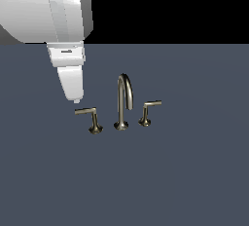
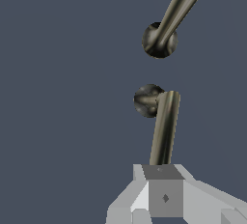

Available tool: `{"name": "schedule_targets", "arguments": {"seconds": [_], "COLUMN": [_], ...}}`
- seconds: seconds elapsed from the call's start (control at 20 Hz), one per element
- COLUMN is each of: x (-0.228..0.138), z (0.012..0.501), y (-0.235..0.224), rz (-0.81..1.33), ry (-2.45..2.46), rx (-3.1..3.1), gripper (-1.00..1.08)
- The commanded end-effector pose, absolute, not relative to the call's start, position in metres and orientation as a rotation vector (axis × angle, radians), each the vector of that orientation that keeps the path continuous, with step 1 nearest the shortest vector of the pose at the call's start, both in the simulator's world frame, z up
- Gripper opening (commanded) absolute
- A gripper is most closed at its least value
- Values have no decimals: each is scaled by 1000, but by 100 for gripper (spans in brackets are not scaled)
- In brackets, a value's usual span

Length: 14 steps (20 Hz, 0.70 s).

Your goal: Turn on the faucet by rotating a designated handle.

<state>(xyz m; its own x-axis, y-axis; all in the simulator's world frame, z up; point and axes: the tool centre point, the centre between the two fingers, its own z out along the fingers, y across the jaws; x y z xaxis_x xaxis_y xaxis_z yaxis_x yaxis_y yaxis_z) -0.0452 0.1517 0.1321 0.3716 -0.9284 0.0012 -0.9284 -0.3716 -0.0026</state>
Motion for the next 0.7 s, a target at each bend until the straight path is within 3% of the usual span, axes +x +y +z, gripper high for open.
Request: {"name": "schedule_targets", "arguments": {"seconds": [0.0,0.65], "x": [-37,-12], "z": [121,91], "y": [151,146], "rz": [-5,-1], "ry": [1811,1951], "rx": [-2567,-2463], "gripper": [-100,-100]}}
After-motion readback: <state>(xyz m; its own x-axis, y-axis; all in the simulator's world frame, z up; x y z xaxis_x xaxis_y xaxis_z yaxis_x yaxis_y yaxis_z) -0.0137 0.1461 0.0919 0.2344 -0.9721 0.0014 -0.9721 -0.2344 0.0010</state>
